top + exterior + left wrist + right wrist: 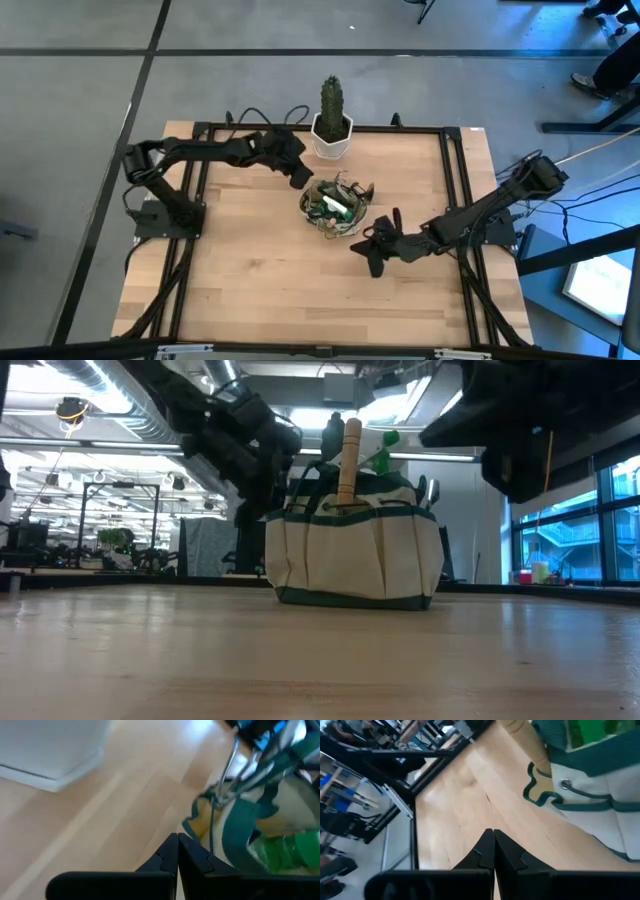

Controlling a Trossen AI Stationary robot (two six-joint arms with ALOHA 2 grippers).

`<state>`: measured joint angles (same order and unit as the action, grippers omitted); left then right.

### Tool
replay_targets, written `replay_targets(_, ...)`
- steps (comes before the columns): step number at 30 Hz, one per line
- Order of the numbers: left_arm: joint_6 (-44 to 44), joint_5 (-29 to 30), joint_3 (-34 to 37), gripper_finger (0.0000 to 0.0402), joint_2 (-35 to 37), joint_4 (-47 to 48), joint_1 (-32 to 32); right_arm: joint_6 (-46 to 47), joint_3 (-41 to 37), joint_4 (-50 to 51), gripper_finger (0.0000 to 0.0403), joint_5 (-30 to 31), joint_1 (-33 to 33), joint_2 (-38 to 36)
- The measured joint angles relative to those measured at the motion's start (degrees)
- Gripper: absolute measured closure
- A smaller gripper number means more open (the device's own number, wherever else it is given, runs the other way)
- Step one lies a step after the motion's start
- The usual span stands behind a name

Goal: Pick & Place Garden tools in Gardening bag
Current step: Adjust the gardening bag

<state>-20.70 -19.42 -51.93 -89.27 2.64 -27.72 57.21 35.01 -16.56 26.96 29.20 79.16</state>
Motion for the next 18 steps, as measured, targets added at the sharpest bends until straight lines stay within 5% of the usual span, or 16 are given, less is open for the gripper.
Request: replay_targets(18, -2.63, -3.98, 0.01, 0.04, -7.85, -7.09, 5.24, 7.95, 4.32, 15.12, 0.0403, 3.4, -1.47, 3.64)
